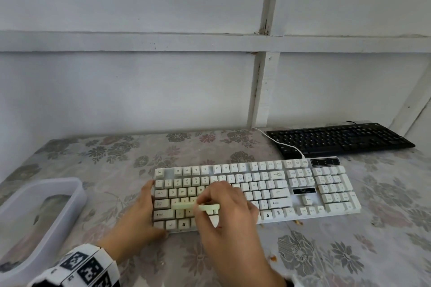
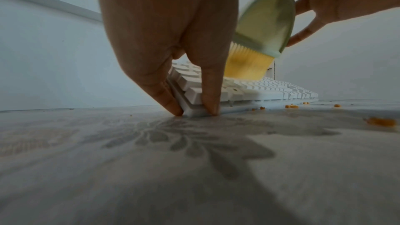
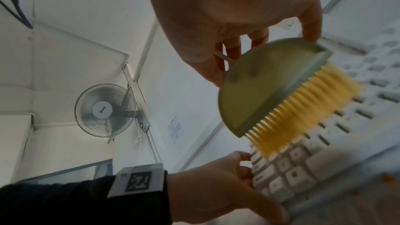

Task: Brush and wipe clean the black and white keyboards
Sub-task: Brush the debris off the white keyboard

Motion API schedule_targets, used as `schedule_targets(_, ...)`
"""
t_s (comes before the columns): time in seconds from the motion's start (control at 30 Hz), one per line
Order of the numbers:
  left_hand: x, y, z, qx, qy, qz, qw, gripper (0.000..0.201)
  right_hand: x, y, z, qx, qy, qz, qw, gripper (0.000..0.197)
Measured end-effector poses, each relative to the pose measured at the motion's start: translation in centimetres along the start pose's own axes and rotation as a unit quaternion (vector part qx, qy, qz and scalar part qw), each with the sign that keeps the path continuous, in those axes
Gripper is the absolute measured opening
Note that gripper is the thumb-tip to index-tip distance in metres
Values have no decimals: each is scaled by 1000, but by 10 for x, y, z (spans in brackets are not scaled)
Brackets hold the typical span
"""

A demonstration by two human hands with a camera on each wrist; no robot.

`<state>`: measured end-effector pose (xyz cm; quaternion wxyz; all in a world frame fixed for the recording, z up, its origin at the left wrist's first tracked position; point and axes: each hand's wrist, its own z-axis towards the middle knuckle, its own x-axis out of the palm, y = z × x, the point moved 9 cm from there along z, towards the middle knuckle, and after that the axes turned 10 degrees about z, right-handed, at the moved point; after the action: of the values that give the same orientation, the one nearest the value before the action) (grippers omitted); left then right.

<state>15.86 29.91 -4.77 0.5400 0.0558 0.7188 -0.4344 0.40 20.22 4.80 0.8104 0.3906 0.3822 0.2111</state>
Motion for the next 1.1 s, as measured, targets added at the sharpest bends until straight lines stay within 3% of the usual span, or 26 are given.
schedule_targets(0.1, 0, 3, 2, -8, -3, 5, 1000, 104, 11, 4, -3, -15, 21, -5, 1000, 13)
schedule_targets(0.3, 1, 1, 1, 5, 5, 1, 1000, 103, -28, -15, -3, -4, -78, -95, 992, 26)
schedule_targets(0.47, 2, 6, 2, -5, 6, 6, 1000, 104, -29, -9, 0, -6, -12, 60, 998, 8)
schedule_targets(0.73, 1, 2, 1, 3, 2, -4, 1000, 100, -77, -44, -9, 7, -97, -6, 995, 18)
schedule_targets(0.9, -1, 3, 1, 9, -6, -17, 1000, 101, -56, -26, -7, -27, -35, 59, 997, 7)
schedule_targets(1.1, 1, 7, 3, 5, -1, -17, 1000, 102, -83, -41, -6, -31, -99, -4, 995, 19)
